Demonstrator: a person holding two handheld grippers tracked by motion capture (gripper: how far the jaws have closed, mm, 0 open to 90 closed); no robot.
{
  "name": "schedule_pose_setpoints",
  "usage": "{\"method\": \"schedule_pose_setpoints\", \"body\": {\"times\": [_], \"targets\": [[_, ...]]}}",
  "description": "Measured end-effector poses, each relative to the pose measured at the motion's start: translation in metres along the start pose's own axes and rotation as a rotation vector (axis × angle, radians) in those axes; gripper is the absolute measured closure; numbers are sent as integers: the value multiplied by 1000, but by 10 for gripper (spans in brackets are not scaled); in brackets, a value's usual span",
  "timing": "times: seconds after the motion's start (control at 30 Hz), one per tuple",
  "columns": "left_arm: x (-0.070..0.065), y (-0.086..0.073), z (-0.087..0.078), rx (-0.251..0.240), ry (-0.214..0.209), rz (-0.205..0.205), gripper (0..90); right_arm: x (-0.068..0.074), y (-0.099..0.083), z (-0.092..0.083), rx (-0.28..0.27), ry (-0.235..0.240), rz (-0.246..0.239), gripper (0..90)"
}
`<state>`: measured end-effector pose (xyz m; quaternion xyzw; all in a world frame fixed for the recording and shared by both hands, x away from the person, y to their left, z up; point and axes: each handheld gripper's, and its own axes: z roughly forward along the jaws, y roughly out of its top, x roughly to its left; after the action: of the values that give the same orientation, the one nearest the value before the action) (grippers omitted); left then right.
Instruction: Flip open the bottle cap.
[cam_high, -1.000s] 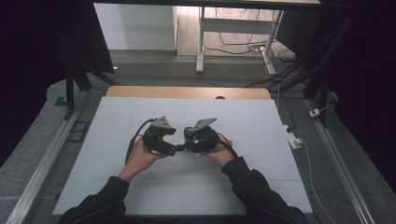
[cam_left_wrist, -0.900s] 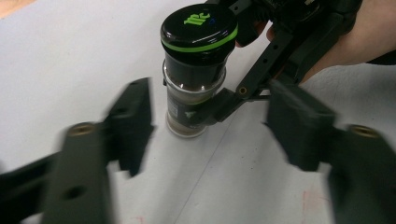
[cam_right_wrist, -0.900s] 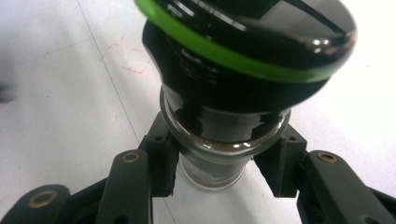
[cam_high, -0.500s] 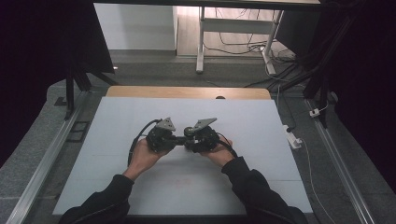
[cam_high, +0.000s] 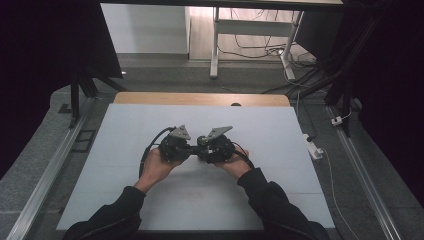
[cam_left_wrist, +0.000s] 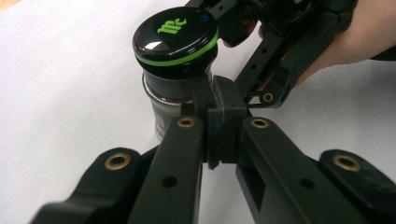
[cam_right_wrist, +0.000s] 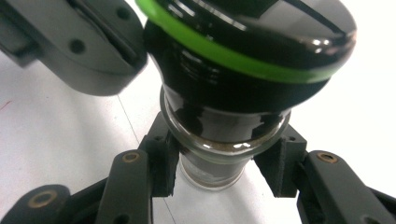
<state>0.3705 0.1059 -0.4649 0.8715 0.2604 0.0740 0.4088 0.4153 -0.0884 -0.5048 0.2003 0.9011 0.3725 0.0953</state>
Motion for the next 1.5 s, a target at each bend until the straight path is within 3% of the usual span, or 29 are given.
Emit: {"method": "schedule_pose_setpoints", "body": {"times": [0.6,0.83,1.5], "targets": [[4,8,-7,-39,4,-25,889,1,0,0,3,-6,-5,528],[10,12,-8,-50,-9,-42,890,-1,0,0,-2,2,15,528],[26,24,-4,-57,41,-84,889,1,0,0,4,-8,-20,528]]}}
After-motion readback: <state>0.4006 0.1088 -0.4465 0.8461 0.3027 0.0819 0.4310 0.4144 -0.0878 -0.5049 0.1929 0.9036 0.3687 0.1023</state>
